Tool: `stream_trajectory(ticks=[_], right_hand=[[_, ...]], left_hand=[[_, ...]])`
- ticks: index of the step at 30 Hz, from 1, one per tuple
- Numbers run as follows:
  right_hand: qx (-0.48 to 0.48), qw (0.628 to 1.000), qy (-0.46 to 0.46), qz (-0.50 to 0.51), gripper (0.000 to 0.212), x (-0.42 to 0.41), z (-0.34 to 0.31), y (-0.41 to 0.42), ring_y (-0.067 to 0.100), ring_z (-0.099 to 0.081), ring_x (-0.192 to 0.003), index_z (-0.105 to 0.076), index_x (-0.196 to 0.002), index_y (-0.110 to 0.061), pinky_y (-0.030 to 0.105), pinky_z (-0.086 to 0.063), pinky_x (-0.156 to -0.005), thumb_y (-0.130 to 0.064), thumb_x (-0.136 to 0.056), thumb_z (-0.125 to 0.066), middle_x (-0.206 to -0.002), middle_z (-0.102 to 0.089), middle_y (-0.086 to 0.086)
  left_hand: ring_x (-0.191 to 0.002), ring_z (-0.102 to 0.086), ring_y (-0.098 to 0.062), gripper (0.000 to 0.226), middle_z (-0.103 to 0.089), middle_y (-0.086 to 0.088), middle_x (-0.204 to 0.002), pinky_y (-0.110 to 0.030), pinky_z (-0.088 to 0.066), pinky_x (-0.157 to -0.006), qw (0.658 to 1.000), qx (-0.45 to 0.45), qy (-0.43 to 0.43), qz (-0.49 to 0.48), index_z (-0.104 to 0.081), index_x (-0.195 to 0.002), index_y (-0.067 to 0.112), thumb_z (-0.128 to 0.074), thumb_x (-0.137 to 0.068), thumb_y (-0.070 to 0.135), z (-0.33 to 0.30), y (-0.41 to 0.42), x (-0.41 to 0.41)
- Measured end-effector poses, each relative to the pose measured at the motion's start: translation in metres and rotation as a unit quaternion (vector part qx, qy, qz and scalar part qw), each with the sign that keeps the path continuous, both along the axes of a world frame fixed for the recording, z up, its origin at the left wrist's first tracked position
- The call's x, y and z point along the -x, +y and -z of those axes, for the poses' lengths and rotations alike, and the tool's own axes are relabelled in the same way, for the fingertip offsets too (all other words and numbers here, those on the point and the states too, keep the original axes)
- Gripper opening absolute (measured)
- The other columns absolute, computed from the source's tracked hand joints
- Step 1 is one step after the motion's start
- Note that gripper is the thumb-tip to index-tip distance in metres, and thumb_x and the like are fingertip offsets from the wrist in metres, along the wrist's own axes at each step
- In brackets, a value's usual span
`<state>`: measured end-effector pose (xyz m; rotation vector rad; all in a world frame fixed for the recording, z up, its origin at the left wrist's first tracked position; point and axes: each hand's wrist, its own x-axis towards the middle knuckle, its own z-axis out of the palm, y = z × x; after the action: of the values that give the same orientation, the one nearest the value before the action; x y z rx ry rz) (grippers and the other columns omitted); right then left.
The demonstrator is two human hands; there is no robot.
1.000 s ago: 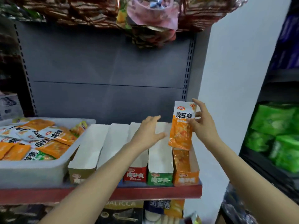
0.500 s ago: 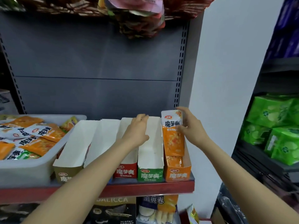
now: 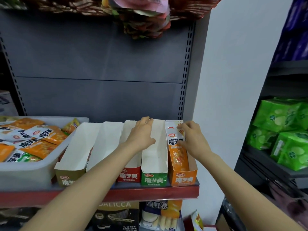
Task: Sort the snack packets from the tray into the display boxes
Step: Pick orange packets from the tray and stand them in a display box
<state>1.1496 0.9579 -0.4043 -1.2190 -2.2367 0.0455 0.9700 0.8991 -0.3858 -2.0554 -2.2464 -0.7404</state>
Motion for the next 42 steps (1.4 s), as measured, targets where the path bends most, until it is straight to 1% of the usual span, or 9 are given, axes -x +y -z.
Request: stream_trajectory(ticks=[5, 10, 18, 20, 23, 28, 34, 38, 42], right_hand=[[-0.038, 0.998, 0.045, -0.026, 0.039, 0.015, -0.010, -0.013, 0.016, -0.037, -0.125, -0.051, -0.127, -0.019, 0.023, -0.038, -0.096, -0.023, -0.090, -0.060, -0.134, -0.042, -0.001], [-0.015, 0.987, 0.095, -0.127, 0.033, 0.063, -0.030, -0.041, 0.013, -0.053, -0.108, -0.056, -0.121, -0.018, 0.018, -0.037, -0.084, -0.017, -0.089, -0.059, -0.122, -0.051, -0.001], [0.022, 0.955, 0.120, -0.271, 0.030, 0.190, -0.037, -0.104, 0.011, -0.054, -0.105, -0.056, -0.120, -0.016, 0.020, -0.042, -0.087, -0.017, -0.090, -0.059, -0.118, -0.055, 0.001], [0.041, 0.948, 0.107, -0.298, 0.028, 0.227, -0.036, -0.118, 0.016, -0.055, -0.105, -0.057, -0.117, -0.011, 0.024, -0.042, -0.085, -0.015, -0.089, -0.057, -0.116, -0.056, 0.006], [0.073, 0.945, 0.060, -0.313, 0.031, 0.284, -0.034, -0.134, 0.027, -0.053, -0.109, -0.058, -0.116, -0.005, 0.029, -0.037, -0.081, -0.015, -0.086, -0.058, -0.114, -0.060, 0.014], [0.128, 0.944, 0.001, -0.304, 0.062, 0.347, -0.031, -0.155, 0.028, -0.041, -0.126, -0.040, -0.135, -0.010, 0.033, -0.033, -0.099, -0.031, -0.084, -0.067, -0.135, -0.047, 0.015], [0.204, 0.938, -0.048, -0.275, 0.085, 0.378, -0.028, -0.151, 0.027, -0.036, -0.131, -0.025, -0.146, -0.017, 0.031, -0.031, -0.103, -0.040, -0.079, -0.071, -0.143, -0.037, 0.011], [0.269, 0.914, -0.086, -0.291, 0.072, 0.384, -0.028, -0.146, 0.021, -0.043, -0.126, -0.035, -0.140, -0.015, 0.020, -0.032, -0.087, -0.042, -0.082, -0.068, -0.140, -0.044, 0.004], [0.192, 0.932, -0.095, -0.292, 0.062, 0.387, -0.027, -0.144, 0.024, -0.054, -0.113, -0.052, -0.129, -0.011, 0.030, -0.043, -0.088, -0.044, -0.080, -0.070, -0.122, -0.059, 0.009]], left_hand=[[-0.134, -0.031, -0.020, 0.059, -0.032, -0.002, -0.148, -0.031, -0.032, -0.106, 0.998, -0.061, -0.033, 0.005, -0.034, -0.143, 0.019, -0.058, -0.088, 0.015, -0.007, -0.014, 0.008], [-0.100, -0.056, -0.010, 0.031, -0.062, 0.005, -0.112, -0.033, -0.049, -0.087, 0.985, -0.150, -0.083, 0.002, -0.055, -0.118, 0.022, -0.056, -0.088, 0.015, -0.014, -0.055, 0.041], [-0.075, -0.061, -0.011, 0.016, -0.065, 0.008, -0.077, -0.026, -0.046, -0.065, 0.965, -0.194, -0.111, -0.140, -0.059, -0.100, 0.024, -0.055, -0.088, 0.014, -0.030, -0.150, 0.159], [-0.081, -0.062, -0.015, 0.017, -0.066, 0.003, -0.084, -0.025, -0.040, -0.065, 0.958, -0.183, -0.102, -0.195, -0.062, -0.102, 0.017, -0.056, -0.087, 0.011, -0.027, -0.171, 0.195], [-0.105, -0.061, -0.024, 0.030, -0.066, -0.007, -0.112, -0.026, -0.041, -0.083, 0.955, -0.146, -0.087, -0.242, -0.063, -0.115, 0.010, -0.062, -0.084, 0.008, -0.022, -0.196, 0.241], [-0.135, -0.035, -0.021, 0.070, -0.041, -0.002, -0.146, -0.030, -0.028, -0.109, 0.975, 0.000, -0.037, -0.221, -0.045, -0.138, 0.021, -0.075, -0.075, 0.032, -0.009, -0.215, 0.291], [-0.142, -0.022, -0.019, 0.078, -0.029, 0.005, -0.153, -0.036, -0.020, -0.114, 0.964, 0.039, 0.005, -0.263, -0.040, -0.141, 0.029, -0.069, -0.073, 0.053, 0.001, -0.211, 0.305], [-0.141, -0.023, -0.019, 0.075, -0.030, 0.005, -0.152, -0.034, -0.021, -0.113, 0.963, 0.044, -0.007, -0.265, -0.041, -0.140, 0.027, -0.070, -0.074, 0.046, 0.002, -0.210, 0.308], [-0.138, -0.028, -0.021, 0.075, -0.033, 0.002, -0.150, -0.033, -0.025, -0.110, 0.962, 0.037, -0.016, -0.268, -0.040, -0.141, 0.023, -0.070, -0.075, 0.046, 0.000, -0.211, 0.307]])
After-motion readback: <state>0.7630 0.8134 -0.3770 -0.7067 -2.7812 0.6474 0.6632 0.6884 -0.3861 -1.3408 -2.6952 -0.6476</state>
